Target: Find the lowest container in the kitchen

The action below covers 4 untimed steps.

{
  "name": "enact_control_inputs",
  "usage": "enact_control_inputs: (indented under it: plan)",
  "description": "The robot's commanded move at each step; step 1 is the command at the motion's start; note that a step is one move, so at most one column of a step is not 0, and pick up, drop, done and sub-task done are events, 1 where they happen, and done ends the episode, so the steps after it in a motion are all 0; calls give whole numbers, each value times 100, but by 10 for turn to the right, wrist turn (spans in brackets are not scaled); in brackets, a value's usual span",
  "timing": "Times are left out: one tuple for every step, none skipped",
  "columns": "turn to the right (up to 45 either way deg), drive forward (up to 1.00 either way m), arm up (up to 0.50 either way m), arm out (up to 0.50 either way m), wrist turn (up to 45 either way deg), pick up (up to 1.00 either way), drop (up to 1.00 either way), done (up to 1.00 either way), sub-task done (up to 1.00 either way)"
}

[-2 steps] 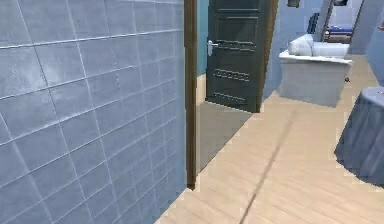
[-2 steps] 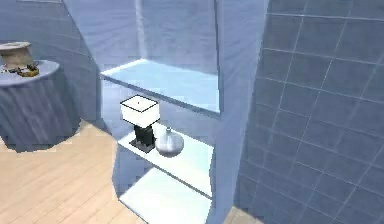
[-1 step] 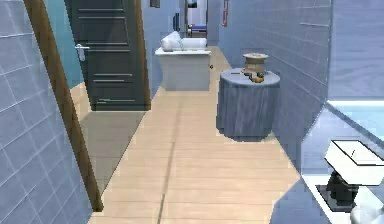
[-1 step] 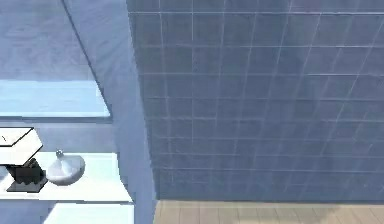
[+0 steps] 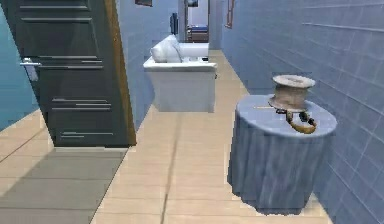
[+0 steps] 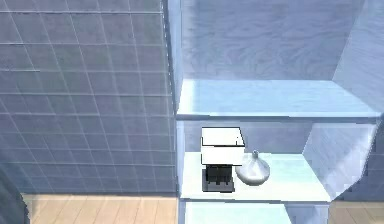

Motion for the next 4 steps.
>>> enact_control_inputs:
  plan:
    - [30,0,0,0,0,0,0,0,0]
    - [0,55,0,0,0,0,0,0,0]
    - [-450,0,0,0,0,0,0,0,0]
    - [-270,0,0,0,0,0,0,0,0]
